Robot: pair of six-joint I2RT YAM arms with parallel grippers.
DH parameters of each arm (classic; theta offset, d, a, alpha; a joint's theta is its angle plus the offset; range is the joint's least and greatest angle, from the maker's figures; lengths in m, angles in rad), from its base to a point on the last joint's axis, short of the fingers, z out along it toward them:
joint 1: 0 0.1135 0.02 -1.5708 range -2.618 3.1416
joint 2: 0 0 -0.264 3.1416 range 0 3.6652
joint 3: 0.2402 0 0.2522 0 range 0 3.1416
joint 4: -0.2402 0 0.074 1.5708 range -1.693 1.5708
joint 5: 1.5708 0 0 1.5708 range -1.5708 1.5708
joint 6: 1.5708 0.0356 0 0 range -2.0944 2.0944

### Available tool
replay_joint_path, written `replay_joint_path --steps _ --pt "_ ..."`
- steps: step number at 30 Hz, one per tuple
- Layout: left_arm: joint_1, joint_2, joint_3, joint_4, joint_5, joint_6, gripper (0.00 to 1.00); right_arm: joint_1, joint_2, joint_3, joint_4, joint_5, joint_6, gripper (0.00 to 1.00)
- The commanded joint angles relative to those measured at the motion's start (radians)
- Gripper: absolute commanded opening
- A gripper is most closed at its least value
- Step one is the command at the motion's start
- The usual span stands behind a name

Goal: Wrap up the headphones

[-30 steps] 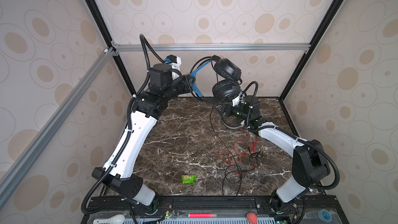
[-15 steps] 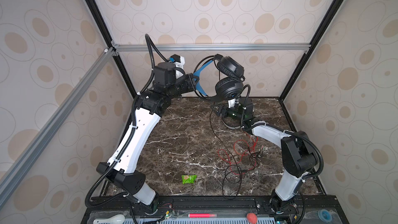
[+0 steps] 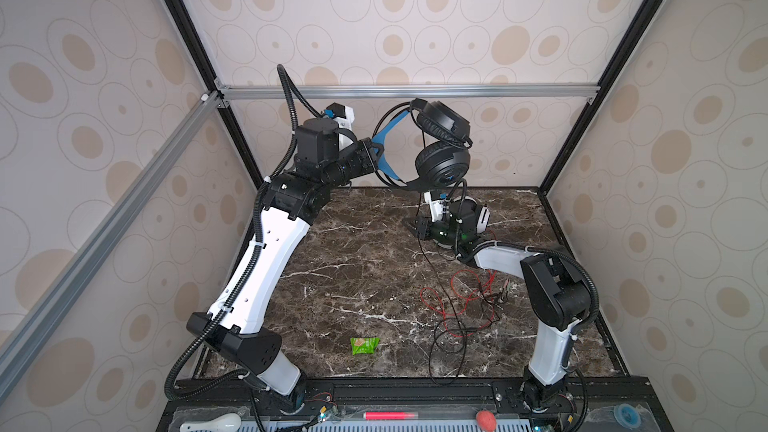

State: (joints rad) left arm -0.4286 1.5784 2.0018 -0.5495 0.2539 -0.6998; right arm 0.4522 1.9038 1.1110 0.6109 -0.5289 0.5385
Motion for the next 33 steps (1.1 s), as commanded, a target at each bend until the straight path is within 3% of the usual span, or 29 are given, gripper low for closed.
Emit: replay_joint_path --steps 1,3,6,19,28,33 --pt "-0.005 -0.002 0.06 0.124 -0.069 -0.083 0.0 0.017 -0.025 -0.053 0.007 -0.012 -0.008 0.19" --pt "-0.004 0.004 0.056 0.147 -0.112 -0.113 0.0 0.028 -0.049 -0.084 -0.017 0.007 -0.02 0.08" --pt "-0.004 0.01 0.033 0.192 -0.176 -0.139 0.0 0.047 -0.118 -0.132 -0.088 0.056 -0.063 0.0" --pt "-0.006 0.057 -0.058 0.284 -0.545 -0.022 0.0 0.254 -0.499 -0.141 -0.701 0.363 -0.409 0.0" --pt "-0.008 0.055 -0.187 0.385 -0.696 0.036 0.0 0.401 -0.593 -0.027 -0.96 0.465 -0.503 0.0" --pt "-0.022 0.053 -0.268 0.429 -0.79 0.138 0.0 0.462 -0.606 0.077 -1.064 0.515 -0.568 0.0"
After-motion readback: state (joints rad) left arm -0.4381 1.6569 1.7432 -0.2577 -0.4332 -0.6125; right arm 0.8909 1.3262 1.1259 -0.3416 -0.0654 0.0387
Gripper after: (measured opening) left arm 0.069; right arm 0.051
